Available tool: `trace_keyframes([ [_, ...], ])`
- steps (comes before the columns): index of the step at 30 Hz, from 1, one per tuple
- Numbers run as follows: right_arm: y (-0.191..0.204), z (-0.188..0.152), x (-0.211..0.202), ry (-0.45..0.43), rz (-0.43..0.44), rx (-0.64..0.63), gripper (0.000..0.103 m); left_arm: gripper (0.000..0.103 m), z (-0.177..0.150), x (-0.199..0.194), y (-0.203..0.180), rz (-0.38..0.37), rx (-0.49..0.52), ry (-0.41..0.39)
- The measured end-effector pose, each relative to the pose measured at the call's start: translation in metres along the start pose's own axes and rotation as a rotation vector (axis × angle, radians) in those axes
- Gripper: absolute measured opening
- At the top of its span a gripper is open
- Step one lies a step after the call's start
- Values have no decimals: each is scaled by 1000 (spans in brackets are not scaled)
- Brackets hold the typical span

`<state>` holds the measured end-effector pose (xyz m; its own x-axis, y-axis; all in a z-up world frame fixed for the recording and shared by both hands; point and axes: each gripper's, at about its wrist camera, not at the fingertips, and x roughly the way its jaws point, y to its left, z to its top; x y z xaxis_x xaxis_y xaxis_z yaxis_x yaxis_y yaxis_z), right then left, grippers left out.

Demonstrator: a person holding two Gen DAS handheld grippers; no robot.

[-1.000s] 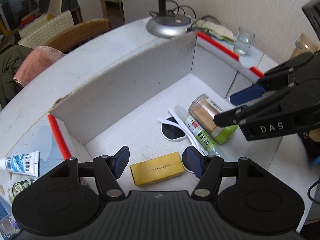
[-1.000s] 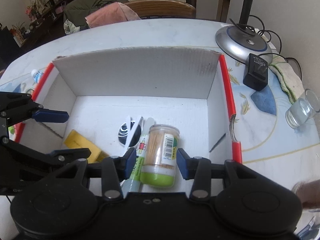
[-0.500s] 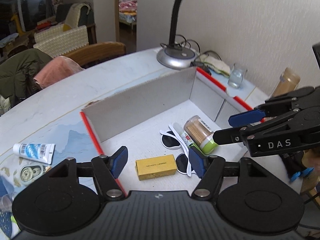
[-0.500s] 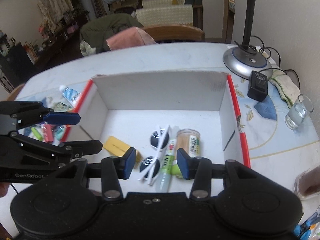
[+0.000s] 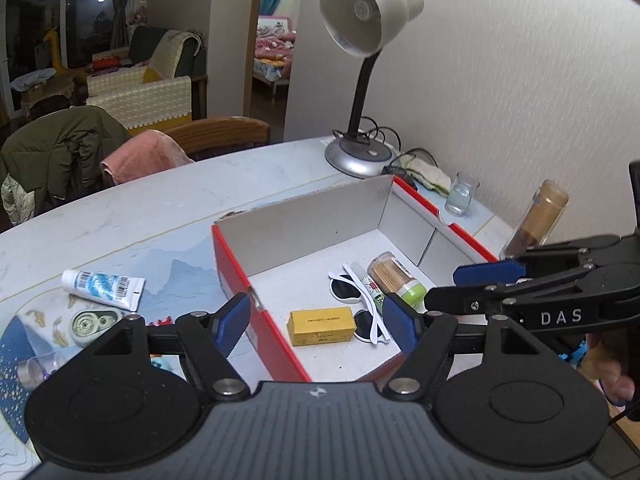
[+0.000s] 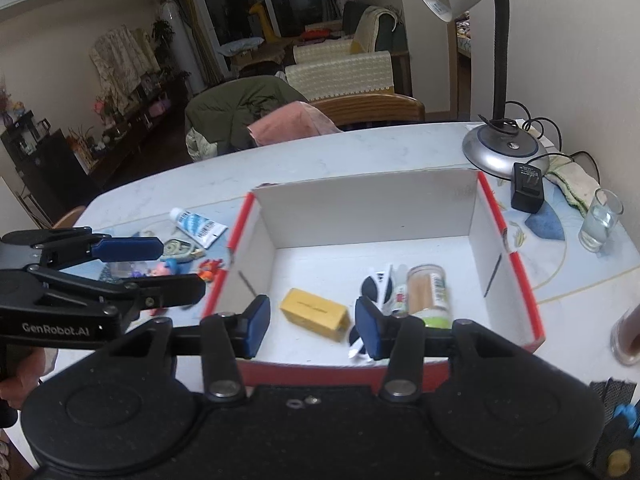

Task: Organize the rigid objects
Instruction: 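Withdraw both grippers from the box back toward the remaining items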

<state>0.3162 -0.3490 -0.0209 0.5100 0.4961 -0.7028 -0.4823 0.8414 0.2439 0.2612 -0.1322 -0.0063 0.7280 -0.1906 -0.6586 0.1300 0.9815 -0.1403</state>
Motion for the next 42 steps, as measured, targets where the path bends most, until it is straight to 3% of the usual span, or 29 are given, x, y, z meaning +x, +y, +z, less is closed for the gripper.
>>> trace_keyframes([
  [8,30,-13,-11,-47,11,3,63,79,-16,-37,28,34,-32,-52],
  [15,63,-22,-13,-66,11,-28,67,79,-36,-59,57,69,-76,-68],
  [17,72,-24,-13,-76,11,-35,77,80,-42,-65,65,83,-87,-69],
  [21,91,-27,-12,-83,32,-41,80,83,-55,-77,83,96,-110,-73],
  [28,124,-31,-7,-108,49,-94,98,88,-71,-93,108,134,-130,-80],
  [31,137,-32,-4,-117,58,-110,100,100,-77,-97,123,138,-154,-82],
  [42,176,-31,18,-125,78,-119,102,103,-99,-100,168,148,-187,-70],
])
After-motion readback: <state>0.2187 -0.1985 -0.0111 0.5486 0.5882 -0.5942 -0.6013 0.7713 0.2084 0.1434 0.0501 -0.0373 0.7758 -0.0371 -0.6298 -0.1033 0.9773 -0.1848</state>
